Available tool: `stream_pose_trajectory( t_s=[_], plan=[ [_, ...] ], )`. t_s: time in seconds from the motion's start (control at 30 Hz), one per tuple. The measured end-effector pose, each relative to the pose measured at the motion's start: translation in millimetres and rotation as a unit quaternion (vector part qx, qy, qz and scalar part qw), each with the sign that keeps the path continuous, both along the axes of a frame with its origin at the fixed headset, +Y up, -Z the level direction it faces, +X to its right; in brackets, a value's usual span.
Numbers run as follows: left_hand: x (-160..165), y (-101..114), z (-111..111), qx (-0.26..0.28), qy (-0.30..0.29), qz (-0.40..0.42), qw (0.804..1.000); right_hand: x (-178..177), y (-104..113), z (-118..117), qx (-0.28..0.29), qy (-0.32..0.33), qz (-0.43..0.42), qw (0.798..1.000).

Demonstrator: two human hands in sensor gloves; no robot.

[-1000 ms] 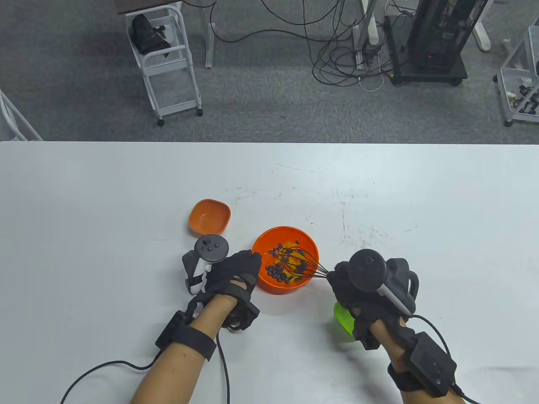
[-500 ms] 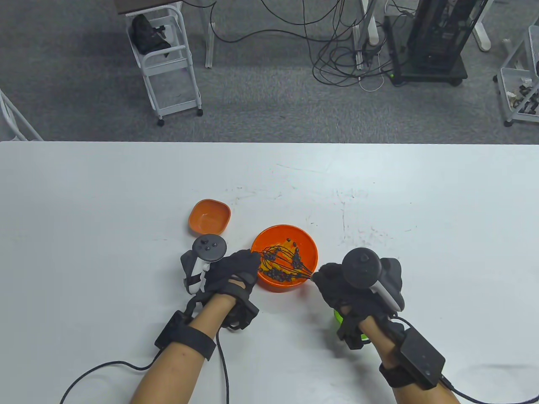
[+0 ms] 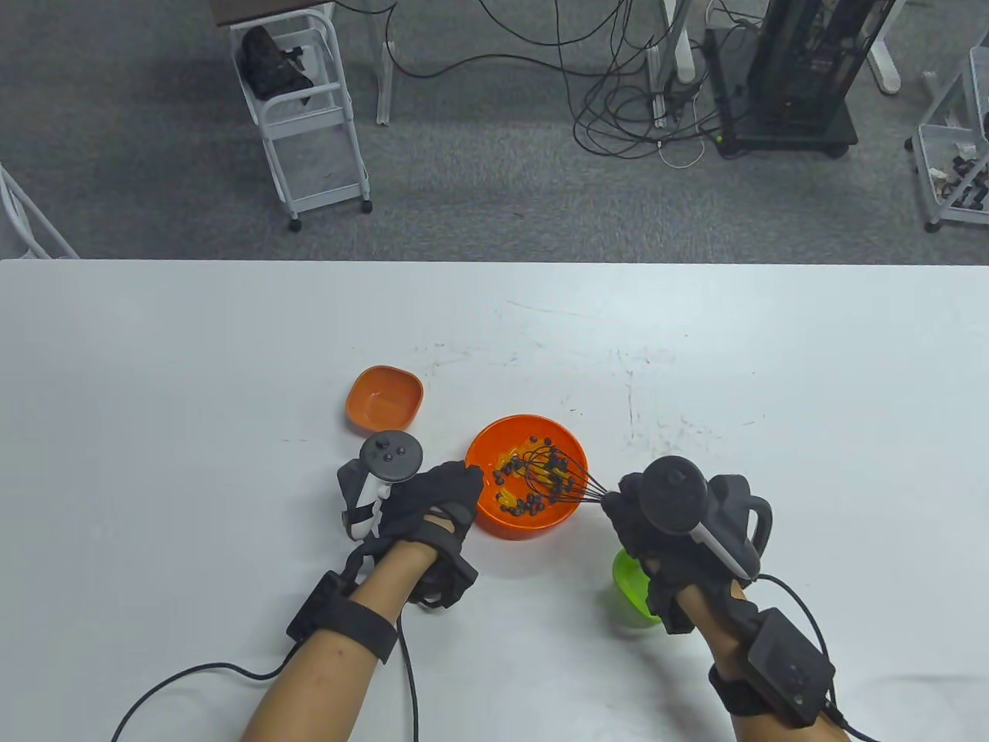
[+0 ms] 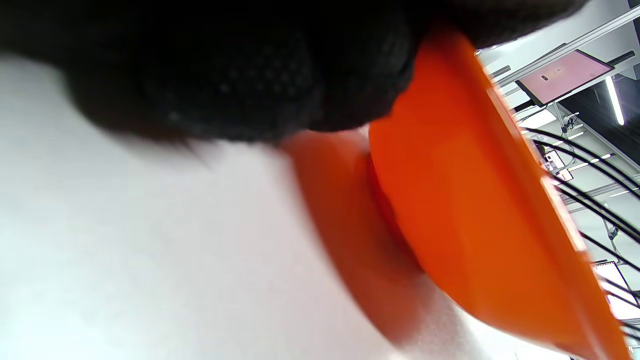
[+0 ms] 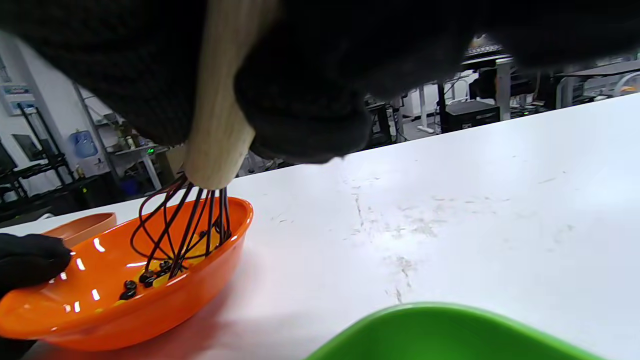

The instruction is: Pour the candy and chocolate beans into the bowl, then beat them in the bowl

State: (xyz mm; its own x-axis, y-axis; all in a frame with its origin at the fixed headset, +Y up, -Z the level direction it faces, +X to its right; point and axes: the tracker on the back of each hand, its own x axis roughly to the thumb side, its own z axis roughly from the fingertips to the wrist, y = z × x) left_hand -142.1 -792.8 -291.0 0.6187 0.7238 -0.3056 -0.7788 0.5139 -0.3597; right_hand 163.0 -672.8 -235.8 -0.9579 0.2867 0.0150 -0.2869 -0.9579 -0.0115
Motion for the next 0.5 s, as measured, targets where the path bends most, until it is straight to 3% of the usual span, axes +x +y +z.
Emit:
stream_pose_trajectory(
  t_s=[0.23,0.5],
  plan=[
    [-1,-1,-1,-0.007,0.001,0.009,1.0,-1,-25,-11,-0.043,0.0,-0.113,0.993],
    [-2,-1,0,-0.009,0.012,0.007,1.0,-7,-8,-7,-0.085,0.07,-0.079,0.991]
  ],
)
